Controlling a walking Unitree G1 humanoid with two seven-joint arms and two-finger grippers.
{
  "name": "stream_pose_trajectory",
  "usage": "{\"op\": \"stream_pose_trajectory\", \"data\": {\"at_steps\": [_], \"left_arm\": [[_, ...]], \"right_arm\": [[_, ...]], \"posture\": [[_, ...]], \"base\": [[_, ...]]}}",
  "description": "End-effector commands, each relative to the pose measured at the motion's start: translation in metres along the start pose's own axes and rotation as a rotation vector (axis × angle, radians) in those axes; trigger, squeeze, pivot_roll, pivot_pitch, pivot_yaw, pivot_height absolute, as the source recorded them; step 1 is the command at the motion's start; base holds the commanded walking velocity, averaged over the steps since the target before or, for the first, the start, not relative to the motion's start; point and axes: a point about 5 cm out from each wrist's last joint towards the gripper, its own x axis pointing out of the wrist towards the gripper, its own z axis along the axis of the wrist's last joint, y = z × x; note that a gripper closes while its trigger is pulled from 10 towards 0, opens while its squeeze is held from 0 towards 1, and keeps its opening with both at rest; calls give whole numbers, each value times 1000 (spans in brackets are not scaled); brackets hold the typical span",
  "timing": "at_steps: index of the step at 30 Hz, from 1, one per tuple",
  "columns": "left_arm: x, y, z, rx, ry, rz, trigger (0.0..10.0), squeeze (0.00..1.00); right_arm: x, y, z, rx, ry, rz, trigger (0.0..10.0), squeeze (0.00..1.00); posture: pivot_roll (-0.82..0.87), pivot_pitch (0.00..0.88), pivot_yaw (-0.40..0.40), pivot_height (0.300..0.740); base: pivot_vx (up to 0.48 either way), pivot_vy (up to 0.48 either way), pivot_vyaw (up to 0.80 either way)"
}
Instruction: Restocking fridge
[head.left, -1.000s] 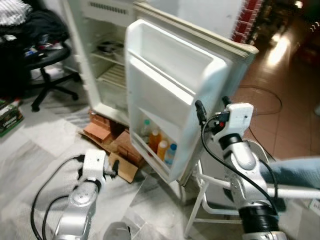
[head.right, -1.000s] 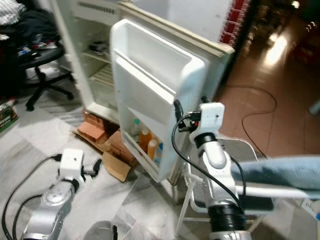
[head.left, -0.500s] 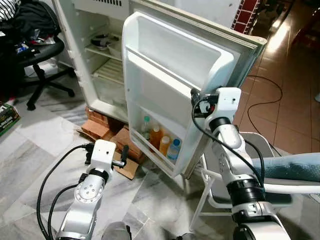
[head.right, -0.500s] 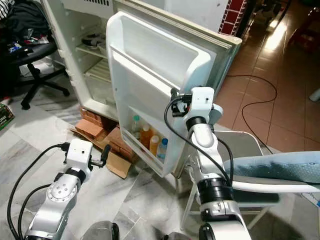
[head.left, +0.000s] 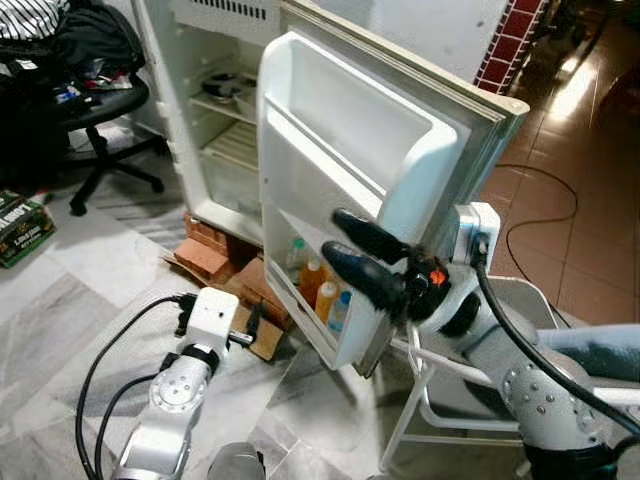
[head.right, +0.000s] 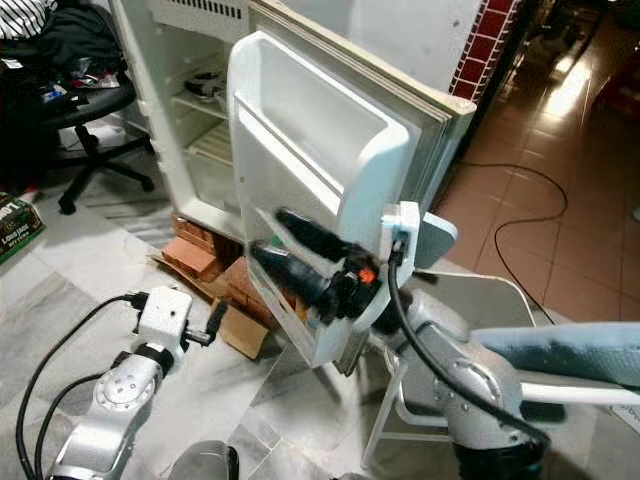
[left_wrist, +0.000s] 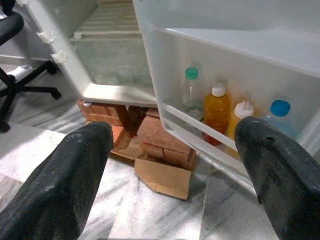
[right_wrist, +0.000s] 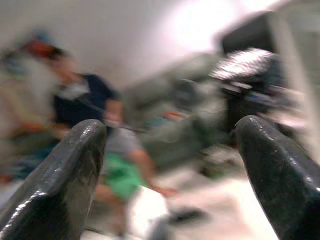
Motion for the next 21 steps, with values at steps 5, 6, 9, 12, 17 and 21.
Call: {"op": "stream_pose_trajectory", "data": {"at_steps": [5, 6, 9, 12, 17, 21], "left_arm": [[4, -2, 2, 8, 3, -19, 10000, 0], [4, -2, 2, 11, 5, -18, 10000, 0], [4, -2, 1, 11, 6, -15, 10000, 0], [4, -1, 1, 5, 9, -10, 10000, 0], [4, -2, 0, 4, 10, -12, 10000, 0], [4, -3, -1, 1, 14, -14, 10000, 0]], "right_arm": [[-35, -66, -10, -360, 187, -546, 10000, 0], [-43, -74, -10, -373, 189, -617, 10000, 0], [-47, -77, -9, -378, 180, -640, 10000, 0], [-59, -84, -12, -469, 228, -741, 10000, 0], [-69, -94, -7, -529, 175, -864, 10000, 0], [-62, -95, -5, -544, 143, -878, 10000, 0]], "posture": [[88, 0, -42, 740], [91, 0, -46, 740], [92, 0, -48, 740], [92, 0, -53, 740], [87, 0, -54, 740], [86, 0, -51, 740]], "base": [[0, 0, 0], [0, 0, 0], [0, 0, 0], [0, 0, 0], [0, 0, 0], [0, 0, 0]]}}
